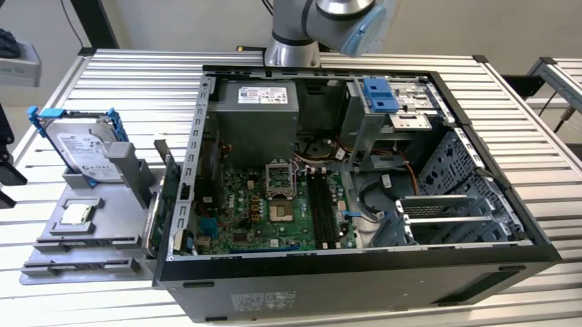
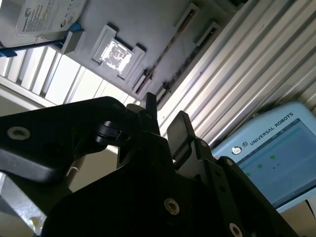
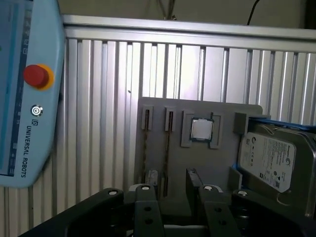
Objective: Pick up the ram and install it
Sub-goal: 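Pick up the ram and move it above insertion slot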
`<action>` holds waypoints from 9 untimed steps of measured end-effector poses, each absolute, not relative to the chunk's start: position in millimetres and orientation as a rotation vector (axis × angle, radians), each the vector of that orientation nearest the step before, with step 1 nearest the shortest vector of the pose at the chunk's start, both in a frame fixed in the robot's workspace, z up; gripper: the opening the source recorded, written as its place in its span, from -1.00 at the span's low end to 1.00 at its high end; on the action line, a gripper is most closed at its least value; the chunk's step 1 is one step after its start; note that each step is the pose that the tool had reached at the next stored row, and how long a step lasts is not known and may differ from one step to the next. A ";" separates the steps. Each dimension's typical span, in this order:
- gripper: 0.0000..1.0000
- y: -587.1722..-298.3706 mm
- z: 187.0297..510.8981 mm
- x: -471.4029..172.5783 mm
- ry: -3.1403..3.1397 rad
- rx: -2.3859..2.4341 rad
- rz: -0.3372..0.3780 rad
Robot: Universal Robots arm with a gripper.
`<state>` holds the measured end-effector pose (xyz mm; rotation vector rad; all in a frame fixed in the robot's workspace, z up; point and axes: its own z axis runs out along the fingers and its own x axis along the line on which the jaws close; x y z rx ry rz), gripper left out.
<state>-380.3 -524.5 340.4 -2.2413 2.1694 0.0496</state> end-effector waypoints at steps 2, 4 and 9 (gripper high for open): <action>1.00 -524.4 337.9 -380.4 2.170 -2.241 0.050; 1.00 -524.4 335.6 -380.3 2.170 -2.241 0.050; 1.00 -524.5 330.2 -380.2 2.169 -2.241 0.050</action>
